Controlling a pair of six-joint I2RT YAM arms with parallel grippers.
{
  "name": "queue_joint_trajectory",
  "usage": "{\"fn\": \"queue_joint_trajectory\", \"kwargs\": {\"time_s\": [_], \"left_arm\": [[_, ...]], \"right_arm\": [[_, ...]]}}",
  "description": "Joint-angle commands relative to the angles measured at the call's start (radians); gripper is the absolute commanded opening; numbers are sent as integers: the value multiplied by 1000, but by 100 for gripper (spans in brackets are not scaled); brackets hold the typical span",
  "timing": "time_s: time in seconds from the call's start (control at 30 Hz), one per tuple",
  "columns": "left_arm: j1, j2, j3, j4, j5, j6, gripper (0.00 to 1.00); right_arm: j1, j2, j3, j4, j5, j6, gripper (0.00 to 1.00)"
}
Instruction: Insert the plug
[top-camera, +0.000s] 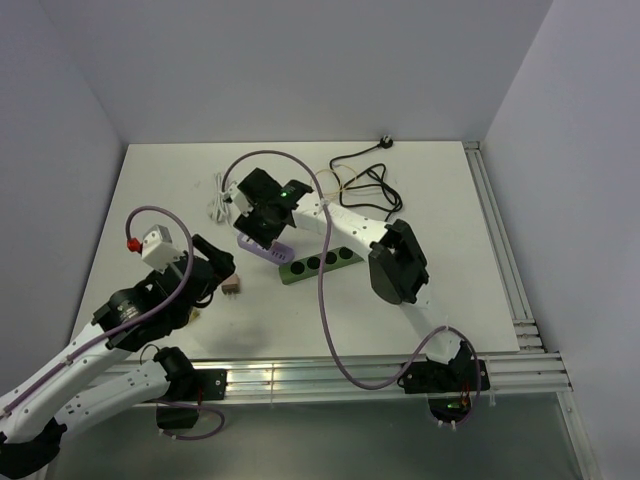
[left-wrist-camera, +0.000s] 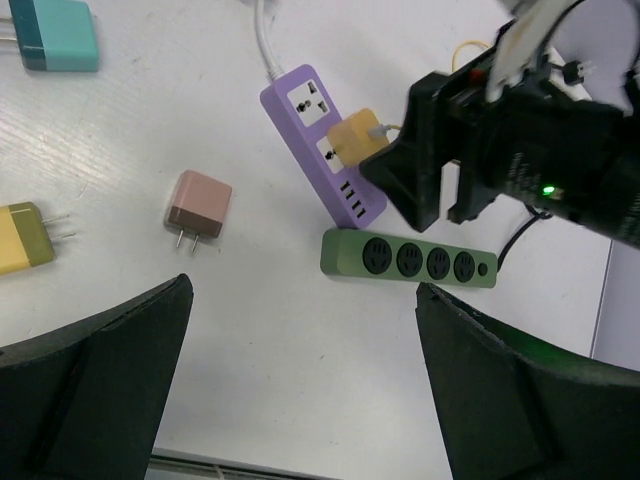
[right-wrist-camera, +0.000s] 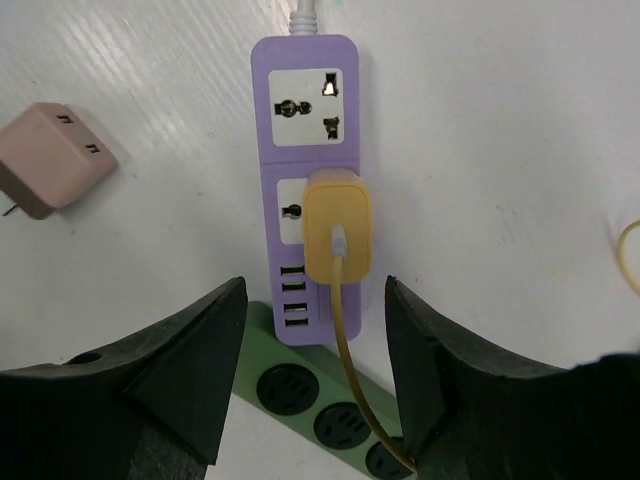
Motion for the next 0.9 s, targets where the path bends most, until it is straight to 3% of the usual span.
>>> {"fn": "queue_joint_trajectory", "kwargs": {"time_s": [0.0,0.17,0.2,0.33,0.6,0.73,0.87], "left_arm": [[4,9,32,-10,46,2,99],[4,34,31,-20,67,33,99],[2,38,31,-17,72,41,100],[4,67,23,3,77,64,100],[11,178,-15,104,89,116,99],[63,276,-32,138,126,187,97],[162,366,-31,161,171,283,93]], "right_arm": [[-9,-114,-7,2,1,32,65],[-10,-211,-123,14,-20,97,67],[-12,-228,-148,35,-17,108,77],[-13,-320,-277,112,24,163,79],[-31,-441,-383,186,179,315,82],[-50,-582,-500,209,274,388,81],[-87,-737,-642,290,189,479,80]]}}
